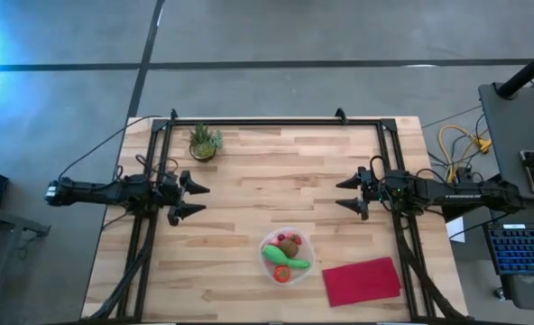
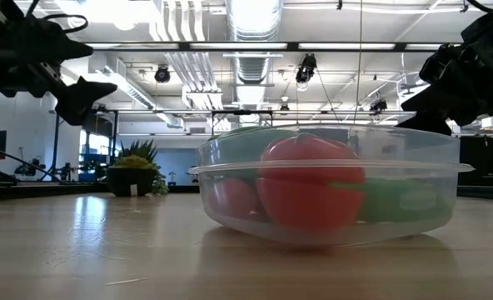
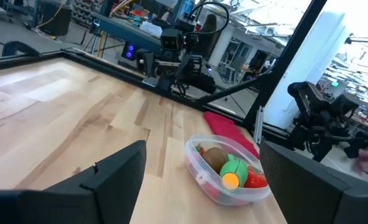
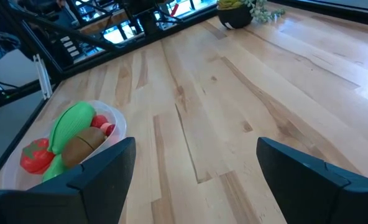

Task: Pick and placing Produce into tupperware
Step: Return to Home Position

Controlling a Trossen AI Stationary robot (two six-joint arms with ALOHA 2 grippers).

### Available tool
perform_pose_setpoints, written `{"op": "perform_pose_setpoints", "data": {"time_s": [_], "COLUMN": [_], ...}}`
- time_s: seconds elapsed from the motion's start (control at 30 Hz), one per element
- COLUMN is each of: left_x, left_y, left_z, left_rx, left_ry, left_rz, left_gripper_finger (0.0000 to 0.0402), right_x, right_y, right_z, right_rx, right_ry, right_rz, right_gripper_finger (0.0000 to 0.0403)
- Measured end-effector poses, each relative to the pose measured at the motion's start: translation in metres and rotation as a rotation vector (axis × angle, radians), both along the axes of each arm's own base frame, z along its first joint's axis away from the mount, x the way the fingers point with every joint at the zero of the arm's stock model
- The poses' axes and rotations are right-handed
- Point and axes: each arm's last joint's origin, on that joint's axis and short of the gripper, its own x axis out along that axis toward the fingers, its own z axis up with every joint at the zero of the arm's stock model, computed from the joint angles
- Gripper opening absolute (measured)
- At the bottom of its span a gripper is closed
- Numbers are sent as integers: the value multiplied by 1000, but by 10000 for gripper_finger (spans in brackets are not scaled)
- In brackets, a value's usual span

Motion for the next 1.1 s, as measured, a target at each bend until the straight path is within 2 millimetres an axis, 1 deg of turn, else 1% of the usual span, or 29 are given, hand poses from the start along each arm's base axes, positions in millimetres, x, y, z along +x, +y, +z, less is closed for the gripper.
{"op": "perform_pose_setpoints", "data": {"time_s": [0.33, 0.37, 0.5, 0.57, 0.77, 0.93, 0.97, 1.03, 1.1], "left_x": [3, 3, 4, 5, 6, 6, 6, 7, 7], "left_y": [0, 0, 0, 0, 0, 0, 0, 0, 0], "left_z": [-5, -5, -7, -8, -10, -11, -11, -12, -12], "left_rx": [3, 4, 5, 5, 7, 8, 8, 8, 9], "left_ry": [54, 59, 76, 82, 104, 118, 120, 125, 126], "left_rz": [0, 0, 0, 0, 0, 0, 0, 0, 0], "left_gripper_finger": [300, 300, 300, 300, 300, 300, 300, 300, 300], "right_x": [0, 0, 0, 0, 2, 2, 2, 2, 2], "right_y": [0, 0, 0, 0, 0, -1, -1, -1, -1], "right_z": [0, 0, 0, 0, 7, 8, 8, 8, 11], "right_rx": [-1, -18, -196, -252, -270, -276, -274, -204, -31], "right_ry": [0, 1, 10, 12, -63, -71, -70, -75, -112], "right_rz": [1, 5, 57, 73, 64, 47, 35, 16, -22], "right_gripper_finger": [327, 327, 327, 327, 327, 327, 327, 327, 327]}}
